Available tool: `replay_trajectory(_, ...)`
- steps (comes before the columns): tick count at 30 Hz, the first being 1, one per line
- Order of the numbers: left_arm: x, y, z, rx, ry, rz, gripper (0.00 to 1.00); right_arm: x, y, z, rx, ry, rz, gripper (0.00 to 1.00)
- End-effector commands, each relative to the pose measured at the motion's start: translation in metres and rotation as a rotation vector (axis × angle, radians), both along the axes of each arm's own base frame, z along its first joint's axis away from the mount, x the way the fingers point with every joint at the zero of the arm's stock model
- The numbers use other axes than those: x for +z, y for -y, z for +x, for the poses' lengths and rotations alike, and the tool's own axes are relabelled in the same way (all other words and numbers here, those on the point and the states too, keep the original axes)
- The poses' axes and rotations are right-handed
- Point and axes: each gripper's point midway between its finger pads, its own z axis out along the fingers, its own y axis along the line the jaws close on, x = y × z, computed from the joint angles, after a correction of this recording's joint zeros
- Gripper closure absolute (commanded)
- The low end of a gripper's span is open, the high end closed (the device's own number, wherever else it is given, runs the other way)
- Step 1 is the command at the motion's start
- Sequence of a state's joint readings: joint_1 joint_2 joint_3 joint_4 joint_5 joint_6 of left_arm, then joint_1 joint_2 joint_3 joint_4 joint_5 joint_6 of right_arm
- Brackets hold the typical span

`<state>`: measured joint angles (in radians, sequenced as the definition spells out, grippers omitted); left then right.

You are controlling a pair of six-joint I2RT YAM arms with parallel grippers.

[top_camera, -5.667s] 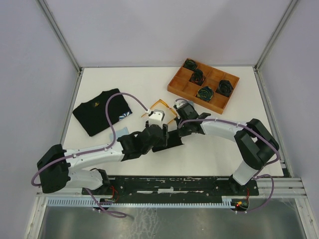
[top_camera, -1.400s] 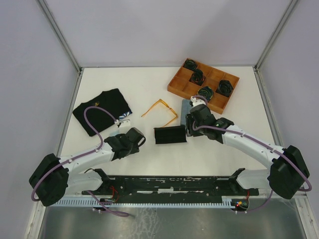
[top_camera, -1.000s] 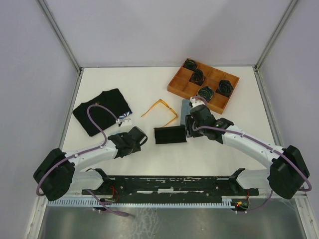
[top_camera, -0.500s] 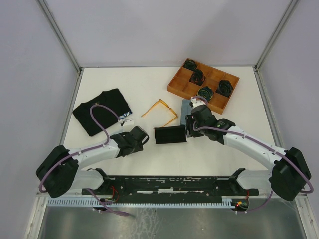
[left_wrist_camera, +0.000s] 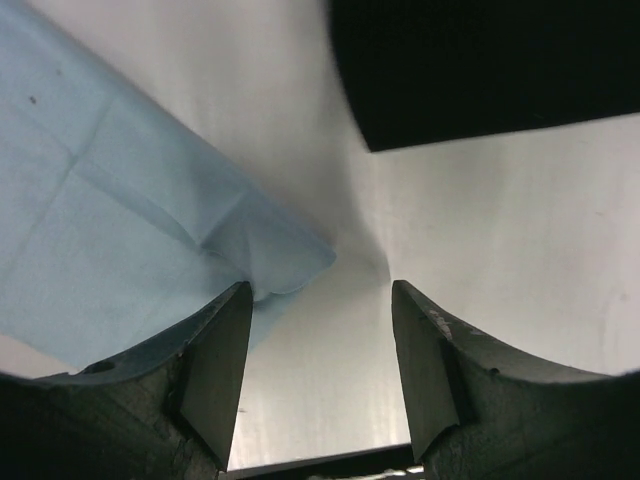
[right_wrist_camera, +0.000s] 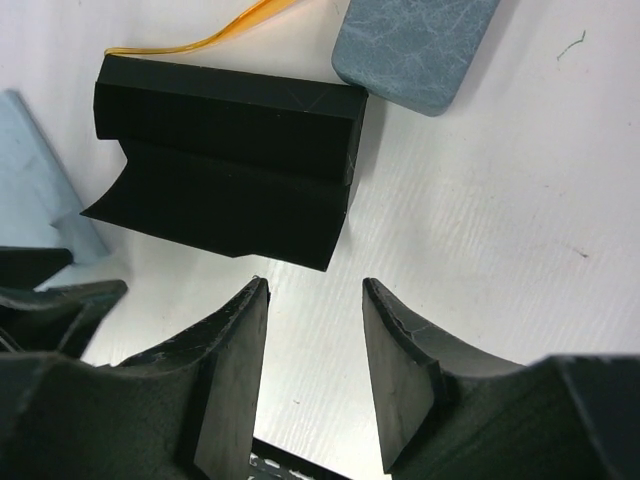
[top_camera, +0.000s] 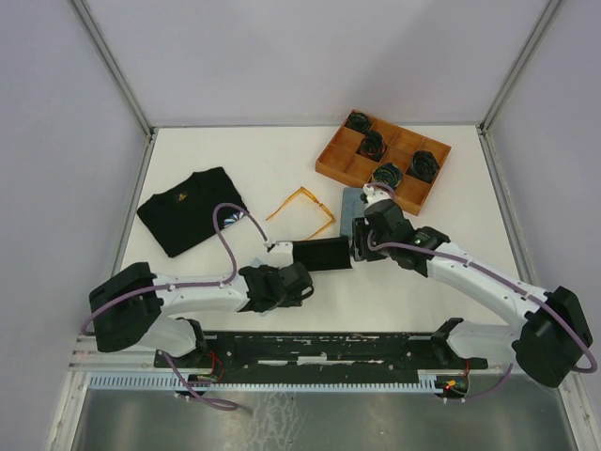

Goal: Organize the sunglasses
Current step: Move the glasses cleaning cloth to the center of the board.

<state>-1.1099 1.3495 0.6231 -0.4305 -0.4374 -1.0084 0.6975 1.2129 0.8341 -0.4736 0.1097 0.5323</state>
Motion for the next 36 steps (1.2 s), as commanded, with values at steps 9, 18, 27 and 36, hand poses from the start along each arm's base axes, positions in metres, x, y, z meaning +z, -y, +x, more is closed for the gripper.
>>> replay_trajectory(9, 0.005, 0.144, -0.037, -0.197, -0.067, -0.178, 0.35, 0.016, 0.05, -0.022, -0.221, 0.067, 0.034, 0.48)
replay_trajectory(18, 0.038, 0.202, -0.016, -0.379, 0.054, -0.234, 0.34, 0.024, 0.075, -0.045, -0.326, 0.134, 0.153, 0.47)
replay_trajectory(27, 0.095, 0.184, -0.003, -0.51, 0.18, -0.334, 0.34, 0.026, 0.093, -0.05, -0.434, 0.149, 0.177, 0.45)
replay_trajectory(36, 0.07, 0.073, 0.031, -0.293, 0.152, -0.286, 0.37, 0.016, 0.068, -0.051, -0.366, 0.077, 0.225, 0.44)
